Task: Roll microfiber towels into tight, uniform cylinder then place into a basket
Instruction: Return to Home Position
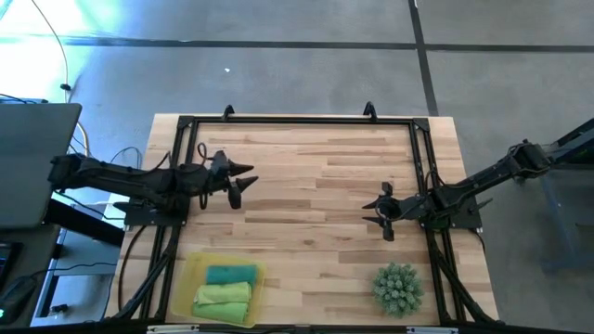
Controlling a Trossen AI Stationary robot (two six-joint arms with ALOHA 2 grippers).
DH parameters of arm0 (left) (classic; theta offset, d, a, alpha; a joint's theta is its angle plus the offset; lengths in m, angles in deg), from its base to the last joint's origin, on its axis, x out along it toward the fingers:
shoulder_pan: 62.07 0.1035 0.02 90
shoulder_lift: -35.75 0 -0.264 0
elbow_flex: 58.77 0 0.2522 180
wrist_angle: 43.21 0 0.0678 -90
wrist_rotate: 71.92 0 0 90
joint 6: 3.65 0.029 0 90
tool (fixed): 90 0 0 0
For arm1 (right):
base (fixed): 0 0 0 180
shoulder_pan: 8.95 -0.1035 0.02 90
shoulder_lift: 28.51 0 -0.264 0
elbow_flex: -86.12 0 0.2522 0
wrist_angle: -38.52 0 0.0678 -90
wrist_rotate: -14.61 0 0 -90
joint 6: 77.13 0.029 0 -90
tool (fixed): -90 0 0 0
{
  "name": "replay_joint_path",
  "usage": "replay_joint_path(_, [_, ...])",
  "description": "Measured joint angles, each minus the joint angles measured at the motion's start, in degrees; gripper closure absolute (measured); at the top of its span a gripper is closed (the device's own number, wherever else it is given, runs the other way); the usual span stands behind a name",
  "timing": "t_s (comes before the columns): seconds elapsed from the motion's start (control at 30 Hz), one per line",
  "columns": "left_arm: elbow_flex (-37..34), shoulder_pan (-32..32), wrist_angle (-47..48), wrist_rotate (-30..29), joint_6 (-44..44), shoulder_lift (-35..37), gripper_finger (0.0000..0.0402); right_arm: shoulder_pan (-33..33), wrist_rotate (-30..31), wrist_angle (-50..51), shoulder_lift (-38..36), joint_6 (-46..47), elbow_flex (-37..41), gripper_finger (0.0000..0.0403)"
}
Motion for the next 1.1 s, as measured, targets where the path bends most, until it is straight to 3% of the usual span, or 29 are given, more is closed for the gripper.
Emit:
replay_joint_path(0.23, [-8.3, 3.7, -14.1, 4.6, 1.1, 0.3, 0.0213, 0.0, 0.0, 0.0, 0.0, 0.0, 0.0, 0.0258])
replay_joint_path(0.53, [-16.6, 5.4, -25.6, 11.5, 0.0, 0.3, 0.0213, 0.0, 0.0, 0.0, 0.0, 0.0, 0.0, 0.0258])
replay_joint_path(0.73, [-19.0, 6.6, -30.2, 17.7, 0.1, 0.3, 0.0213, 0.0, 0.0, 0.0, 0.0, 0.0, 0.0, 0.0258])
replay_joint_path(1.1, [-19.2, 6.7, -34.1, 18.0, 6.6, 0.3, 0.0213, 0.0, 0.0, 0.1, 0.0, 0.0, 0.1, 0.0258])
